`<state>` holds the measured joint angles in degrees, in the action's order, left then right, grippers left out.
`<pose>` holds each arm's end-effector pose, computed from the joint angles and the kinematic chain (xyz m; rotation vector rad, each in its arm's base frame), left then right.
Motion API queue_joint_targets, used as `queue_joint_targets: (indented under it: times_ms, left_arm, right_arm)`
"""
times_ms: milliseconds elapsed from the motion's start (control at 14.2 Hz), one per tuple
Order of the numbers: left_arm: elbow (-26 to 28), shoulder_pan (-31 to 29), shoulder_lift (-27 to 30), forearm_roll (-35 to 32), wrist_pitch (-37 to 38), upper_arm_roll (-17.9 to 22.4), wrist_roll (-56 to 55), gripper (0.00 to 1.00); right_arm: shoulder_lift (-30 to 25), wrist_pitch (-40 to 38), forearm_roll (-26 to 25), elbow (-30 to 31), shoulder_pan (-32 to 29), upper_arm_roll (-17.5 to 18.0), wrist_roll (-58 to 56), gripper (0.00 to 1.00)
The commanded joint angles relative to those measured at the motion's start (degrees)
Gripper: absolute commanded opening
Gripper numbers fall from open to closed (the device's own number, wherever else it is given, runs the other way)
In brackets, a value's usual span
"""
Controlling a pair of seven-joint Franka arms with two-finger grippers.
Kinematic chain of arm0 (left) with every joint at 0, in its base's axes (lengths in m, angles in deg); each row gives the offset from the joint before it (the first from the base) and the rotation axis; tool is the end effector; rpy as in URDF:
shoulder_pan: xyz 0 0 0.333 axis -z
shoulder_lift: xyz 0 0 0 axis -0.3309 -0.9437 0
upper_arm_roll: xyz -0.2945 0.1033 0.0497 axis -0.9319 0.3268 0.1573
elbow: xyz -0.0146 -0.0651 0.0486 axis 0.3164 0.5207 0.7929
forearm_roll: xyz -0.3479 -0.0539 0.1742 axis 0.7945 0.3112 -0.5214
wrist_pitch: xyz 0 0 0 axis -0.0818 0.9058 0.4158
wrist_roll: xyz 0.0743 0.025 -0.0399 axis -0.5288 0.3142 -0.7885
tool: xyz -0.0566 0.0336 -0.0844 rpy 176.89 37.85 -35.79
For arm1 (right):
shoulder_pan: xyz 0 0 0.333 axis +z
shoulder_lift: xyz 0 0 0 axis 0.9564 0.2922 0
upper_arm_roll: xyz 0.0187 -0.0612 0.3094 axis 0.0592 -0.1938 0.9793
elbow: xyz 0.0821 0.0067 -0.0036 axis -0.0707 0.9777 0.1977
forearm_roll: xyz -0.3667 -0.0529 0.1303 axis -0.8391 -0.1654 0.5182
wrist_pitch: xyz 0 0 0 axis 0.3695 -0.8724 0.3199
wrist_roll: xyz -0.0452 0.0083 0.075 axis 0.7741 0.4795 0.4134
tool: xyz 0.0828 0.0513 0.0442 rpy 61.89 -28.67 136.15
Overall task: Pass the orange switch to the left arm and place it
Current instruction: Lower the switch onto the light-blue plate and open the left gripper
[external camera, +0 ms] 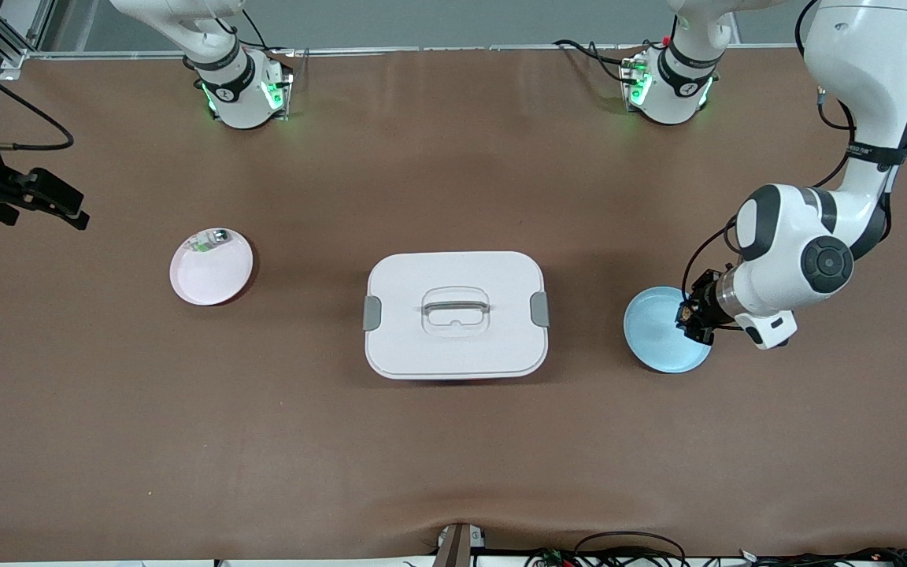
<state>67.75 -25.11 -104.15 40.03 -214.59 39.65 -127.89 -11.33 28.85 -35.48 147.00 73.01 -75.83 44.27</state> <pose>0.6044 -0.0794 0.2709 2.4742 1.8928 -0.2038 0.5529 0.0148 0.6479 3.1374 -0.1388 0.0327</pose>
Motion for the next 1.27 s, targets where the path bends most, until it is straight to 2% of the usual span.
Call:
queue_joint_targets:
  times_ms: [0, 565, 848, 1201]
  left_arm:
    - [-0.19, -0.27, -1.58, -1.32, -1.09, -0.13, -1.79, 0.0]
    - [2.36, -0.36, -4.66, -2.02, -7.42, 0.57, -1.87, 0.0]
    - [3.41, -0.36, -5.8, -2.37, -9.26, 0.57, -2.22, 0.0]
    - [3.59, -0.45, -6.85, -3.34, -10.06, 0.66, -2.4, 0.07]
  right_arm:
    - [-0.18, -2.88, -1.17, -2.03, 0.97, -0.17, 6.52, 1.0]
    - [-0.18, -2.97, -0.64, -3.62, -0.7, -0.52, 5.76, 1.0]
    - [-0.18, -3.32, -1.96, -5.11, 0.09, -0.17, 6.72, 1.0]
    - [-0.44, -7.62, -1.43, -5.64, -0.34, -0.43, 6.02, 1.0]
